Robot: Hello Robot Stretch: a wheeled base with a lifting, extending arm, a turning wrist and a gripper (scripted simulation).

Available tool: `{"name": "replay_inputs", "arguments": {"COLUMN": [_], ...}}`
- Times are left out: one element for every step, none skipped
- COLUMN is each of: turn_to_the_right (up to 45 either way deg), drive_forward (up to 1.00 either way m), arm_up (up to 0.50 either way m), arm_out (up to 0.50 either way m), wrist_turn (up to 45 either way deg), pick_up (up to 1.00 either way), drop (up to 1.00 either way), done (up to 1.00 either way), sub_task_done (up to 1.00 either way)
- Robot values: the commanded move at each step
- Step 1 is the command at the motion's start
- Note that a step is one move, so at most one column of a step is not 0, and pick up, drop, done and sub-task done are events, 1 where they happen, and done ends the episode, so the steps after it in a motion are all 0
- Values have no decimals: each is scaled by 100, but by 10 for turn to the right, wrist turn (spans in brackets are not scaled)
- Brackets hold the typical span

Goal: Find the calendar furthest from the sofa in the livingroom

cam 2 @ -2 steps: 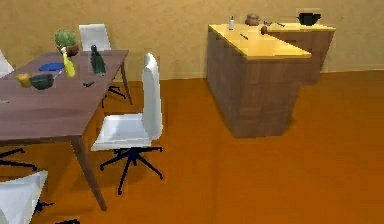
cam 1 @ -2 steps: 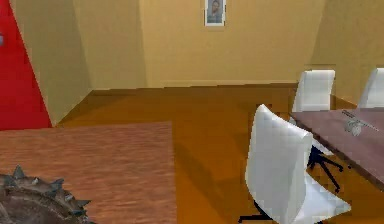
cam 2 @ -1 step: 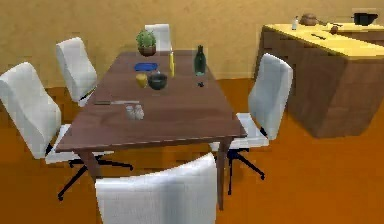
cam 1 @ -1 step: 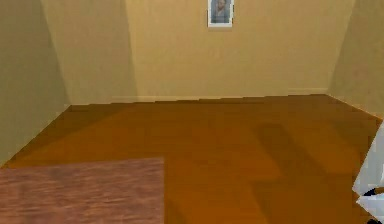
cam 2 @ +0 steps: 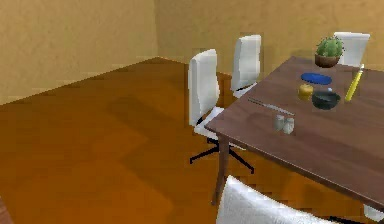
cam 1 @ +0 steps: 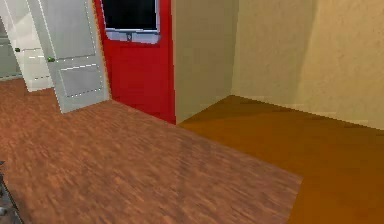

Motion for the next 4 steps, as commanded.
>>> {"name": "replay_inputs", "arguments": {"turn_to_the_right": [-120, 0, -390, 0], "drive_forward": [0, 100, 0, 100], "arm_up": [0, 0, 0, 0], "arm_out": [0, 0, 0, 0], "wrist_turn": [0, 0, 0, 0], "pick_up": [0, 0, 0, 0], "drop": [0, 0, 0, 0], "done": [0, 0, 0, 0], "sub_task_done": [0, 0, 0, 0]}}
